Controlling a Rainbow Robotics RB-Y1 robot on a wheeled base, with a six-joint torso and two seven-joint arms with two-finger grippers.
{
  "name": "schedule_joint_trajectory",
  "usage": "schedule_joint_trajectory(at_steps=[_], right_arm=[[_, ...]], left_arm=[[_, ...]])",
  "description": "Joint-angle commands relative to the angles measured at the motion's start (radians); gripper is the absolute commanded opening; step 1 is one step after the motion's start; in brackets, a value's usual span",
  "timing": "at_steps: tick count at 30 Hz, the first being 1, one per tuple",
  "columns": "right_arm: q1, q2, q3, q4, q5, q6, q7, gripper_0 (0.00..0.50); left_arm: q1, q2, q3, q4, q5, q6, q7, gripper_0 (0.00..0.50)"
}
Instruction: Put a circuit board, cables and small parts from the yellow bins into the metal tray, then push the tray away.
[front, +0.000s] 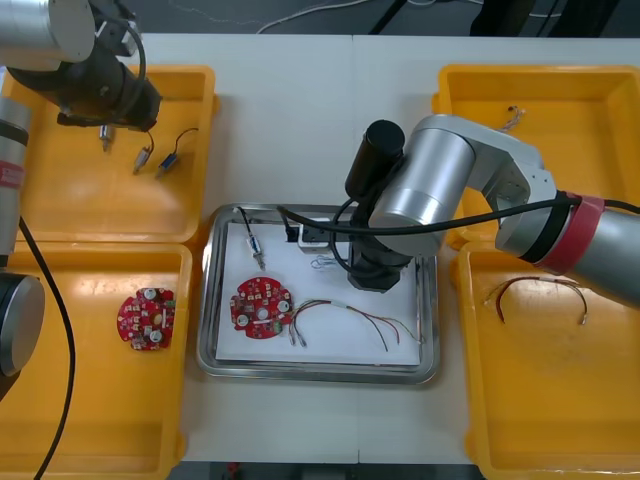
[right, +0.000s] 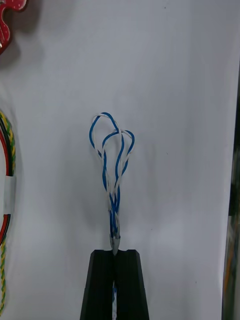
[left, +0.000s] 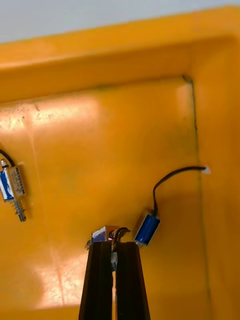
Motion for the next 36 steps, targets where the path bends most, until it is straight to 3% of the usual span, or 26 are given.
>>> schedule_joint_trajectory(at_steps=[1, 2, 4, 10, 20, 22, 25, 27, 29, 31, 36], right_arm=[[-0.047, 0.026, 0.012, -0.006, 0.004, -0.01, 0.027, 0.223], [-0.047, 0.027, 0.011, -0.009, 0.004, -0.01, 0.029, 0.46], [-0.047, 0.027, 0.011, -0.017, 0.004, -0.008, 0.029, 0.5], [-0.047, 0.027, -0.032, -0.046, -0.011, 0.032, 0.024, 0.5], [-0.046, 0.027, -0.187, -0.133, -0.053, 0.217, 0.012, 0.5], [-0.046, 0.027, -0.218, -0.138, -0.062, 0.251, 0.007, 0.5], [-0.041, 0.024, -0.279, -0.149, -0.074, 0.314, -0.008, 0.5], [-0.034, 0.023, -0.316, -0.159, -0.082, 0.346, -0.016, 0.5], [-0.017, 0.018, -0.37, -0.179, -0.091, 0.38, -0.033, 0.5], [-0.006, 0.01, -0.406, -0.199, -0.102, 0.408, -0.071, 0.5], [0.032, -0.026, -0.475, -0.264, -0.136, 0.451, -0.168, 0.5]], left_arm=[[0.03, 0.046, 0.067, -0.068, 0.022, 0.049, -0.209, 0.0], [0.037, 0.05, 0.07, -0.075, 0.024, 0.05, -0.223, 0.0], [0.046, 0.058, 0.07, -0.084, 0.028, 0.05, -0.235, 0.0], [0.056, 0.064, 0.087, -0.088, 0.033, 0.049, -0.276, 0.0], [0.072, 0.064, 0.116, -0.086, 0.027, 0.023, -0.335, 0.01], [0.072, 0.064, 0.118, -0.086, 0.027, 0.021, -0.335, 0.071], [0.072, 0.064, 0.119, -0.086, 0.028, 0.021, -0.333, 0.231], [0.072, 0.064, 0.121, -0.086, 0.031, 0.021, -0.333, 0.245], [0.072, 0.064, 0.122, -0.086, 0.033, 0.021, -0.333, 0.335], [0.072, 0.064, 0.122, -0.086, 0.034, 0.021, -0.333, 0.375], [0.072, 0.064, 0.122, -0.086, 0.036, 0.021, -0.331, 0.43]])
